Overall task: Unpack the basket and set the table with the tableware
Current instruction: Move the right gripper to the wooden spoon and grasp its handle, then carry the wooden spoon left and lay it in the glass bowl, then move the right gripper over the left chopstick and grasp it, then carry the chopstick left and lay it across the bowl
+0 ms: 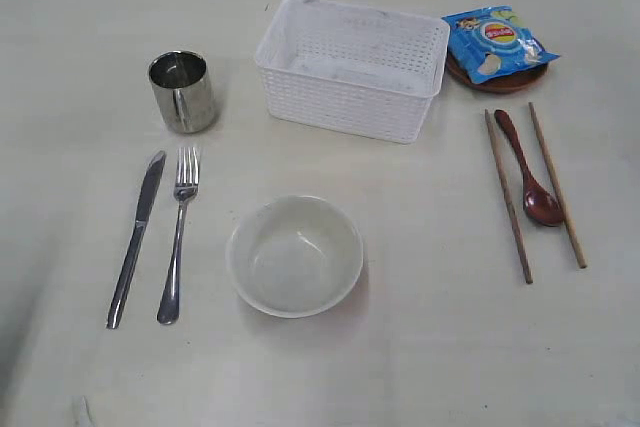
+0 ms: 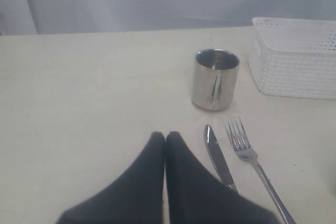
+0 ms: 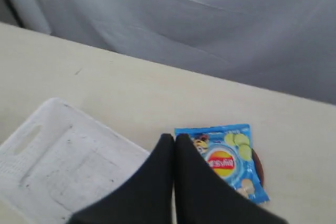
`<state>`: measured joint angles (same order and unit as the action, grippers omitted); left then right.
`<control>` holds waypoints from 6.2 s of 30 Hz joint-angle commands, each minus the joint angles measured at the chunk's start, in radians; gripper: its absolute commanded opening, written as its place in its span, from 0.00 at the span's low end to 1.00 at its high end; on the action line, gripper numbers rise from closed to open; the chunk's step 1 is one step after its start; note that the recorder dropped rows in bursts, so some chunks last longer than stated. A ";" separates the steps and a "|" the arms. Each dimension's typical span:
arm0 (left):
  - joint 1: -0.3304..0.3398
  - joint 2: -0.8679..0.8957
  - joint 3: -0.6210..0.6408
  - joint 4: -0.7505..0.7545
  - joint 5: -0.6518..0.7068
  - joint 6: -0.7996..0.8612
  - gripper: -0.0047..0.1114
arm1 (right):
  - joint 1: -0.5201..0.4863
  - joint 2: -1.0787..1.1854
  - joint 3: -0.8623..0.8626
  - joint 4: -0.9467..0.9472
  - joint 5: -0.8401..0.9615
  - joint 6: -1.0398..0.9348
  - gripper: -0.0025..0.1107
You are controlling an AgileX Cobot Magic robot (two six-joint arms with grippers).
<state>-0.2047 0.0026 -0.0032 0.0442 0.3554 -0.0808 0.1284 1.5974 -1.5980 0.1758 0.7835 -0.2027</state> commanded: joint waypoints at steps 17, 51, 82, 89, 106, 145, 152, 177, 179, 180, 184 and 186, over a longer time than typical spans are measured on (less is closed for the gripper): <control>-0.005 -0.003 0.003 0.008 -0.011 -0.004 0.04 | -0.086 0.516 0.121 0.074 0.232 0.053 0.32; -0.005 -0.003 0.003 0.008 -0.011 -0.004 0.04 | -0.060 0.269 0.170 0.211 0.221 0.010 0.02; -0.005 -0.003 0.003 0.008 -0.011 -0.004 0.04 | 0.696 0.372 0.170 0.103 0.034 -0.146 0.02; -0.005 -0.003 0.003 0.008 -0.011 -0.004 0.04 | 0.696 0.372 0.170 0.103 0.091 -0.123 0.02; -0.005 -0.003 0.003 0.008 -0.011 -0.004 0.04 | 0.682 0.302 0.168 0.098 0.104 -0.112 0.30; -0.005 -0.003 0.003 0.008 -0.011 -0.004 0.04 | 0.005 0.179 0.654 -0.063 -0.157 0.180 0.30; -0.005 -0.003 0.003 0.008 -0.011 -0.004 0.04 | 0.009 0.232 0.656 -0.046 -0.164 0.180 0.30; -0.005 -0.003 0.003 0.008 -0.011 -0.004 0.04 | 0.084 0.336 0.656 -0.218 -0.218 0.345 0.19; -0.005 -0.003 0.003 0.008 -0.011 -0.004 0.04 | 0.084 0.333 0.656 -0.218 -0.210 0.335 0.02; -0.005 -0.003 0.003 0.008 -0.011 -0.004 0.04 | 0.084 0.329 0.654 -0.218 -0.207 0.335 0.02; -0.005 -0.003 0.003 0.008 -0.011 -0.004 0.04 | 0.084 0.285 0.625 -0.202 -0.147 0.335 0.02; -0.005 -0.003 0.003 0.008 -0.011 -0.004 0.04 | 0.086 0.232 0.608 -0.202 -0.108 0.335 0.02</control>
<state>-0.2047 0.0026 -0.0032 0.0442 0.3554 -0.0808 0.2173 1.8842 -0.9694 -0.0238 0.6265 0.1370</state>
